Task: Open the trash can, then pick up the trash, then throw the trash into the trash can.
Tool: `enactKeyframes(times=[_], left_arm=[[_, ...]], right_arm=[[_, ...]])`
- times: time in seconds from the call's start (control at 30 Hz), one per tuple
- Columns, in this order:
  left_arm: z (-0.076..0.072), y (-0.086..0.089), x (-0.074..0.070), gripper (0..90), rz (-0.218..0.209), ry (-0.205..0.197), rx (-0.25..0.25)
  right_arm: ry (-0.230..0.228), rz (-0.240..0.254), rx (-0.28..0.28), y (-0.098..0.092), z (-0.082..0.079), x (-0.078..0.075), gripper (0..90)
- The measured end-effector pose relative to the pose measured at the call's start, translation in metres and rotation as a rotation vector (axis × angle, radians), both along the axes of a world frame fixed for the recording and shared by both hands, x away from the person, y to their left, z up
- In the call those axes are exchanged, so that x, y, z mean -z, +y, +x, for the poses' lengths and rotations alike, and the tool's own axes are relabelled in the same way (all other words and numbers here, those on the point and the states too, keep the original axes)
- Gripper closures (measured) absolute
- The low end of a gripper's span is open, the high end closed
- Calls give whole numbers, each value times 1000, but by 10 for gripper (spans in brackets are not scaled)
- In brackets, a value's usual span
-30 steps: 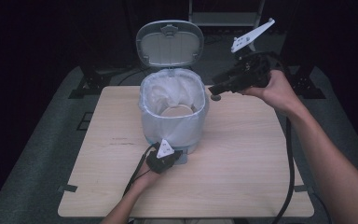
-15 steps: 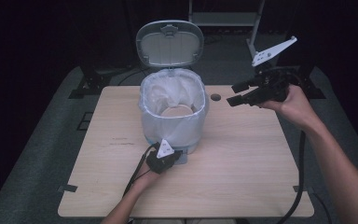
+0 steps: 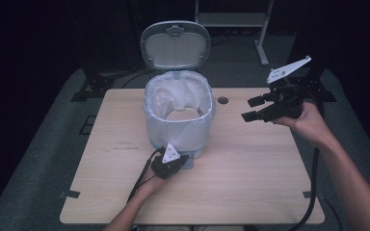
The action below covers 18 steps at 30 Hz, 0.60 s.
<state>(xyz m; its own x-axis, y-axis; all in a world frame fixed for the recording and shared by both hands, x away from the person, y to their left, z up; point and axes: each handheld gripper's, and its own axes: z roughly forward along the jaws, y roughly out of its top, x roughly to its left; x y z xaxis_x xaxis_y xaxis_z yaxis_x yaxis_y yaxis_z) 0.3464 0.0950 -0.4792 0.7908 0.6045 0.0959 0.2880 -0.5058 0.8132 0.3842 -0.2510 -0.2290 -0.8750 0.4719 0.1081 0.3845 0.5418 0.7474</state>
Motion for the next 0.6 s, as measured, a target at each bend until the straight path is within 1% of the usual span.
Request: enactKeyframes(times=[0.1, 0.2, 0.37, 0.6], left_arm=[[0, 0, 0, 876, -1, 0, -4], [0, -1, 0, 876, -5, 1, -7], [0, 0, 0, 876, 0, 0, 1], [0, 0, 0, 876, 0, -1, 3]], right_arm=[[-9, 2, -4, -1, -6, 2, 289], [-1, -2, 0, -4, -7, 6, 287], [11, 7, 15, -10, -7, 13, 286], [22, 3, 14, -10, -4, 19, 279]])
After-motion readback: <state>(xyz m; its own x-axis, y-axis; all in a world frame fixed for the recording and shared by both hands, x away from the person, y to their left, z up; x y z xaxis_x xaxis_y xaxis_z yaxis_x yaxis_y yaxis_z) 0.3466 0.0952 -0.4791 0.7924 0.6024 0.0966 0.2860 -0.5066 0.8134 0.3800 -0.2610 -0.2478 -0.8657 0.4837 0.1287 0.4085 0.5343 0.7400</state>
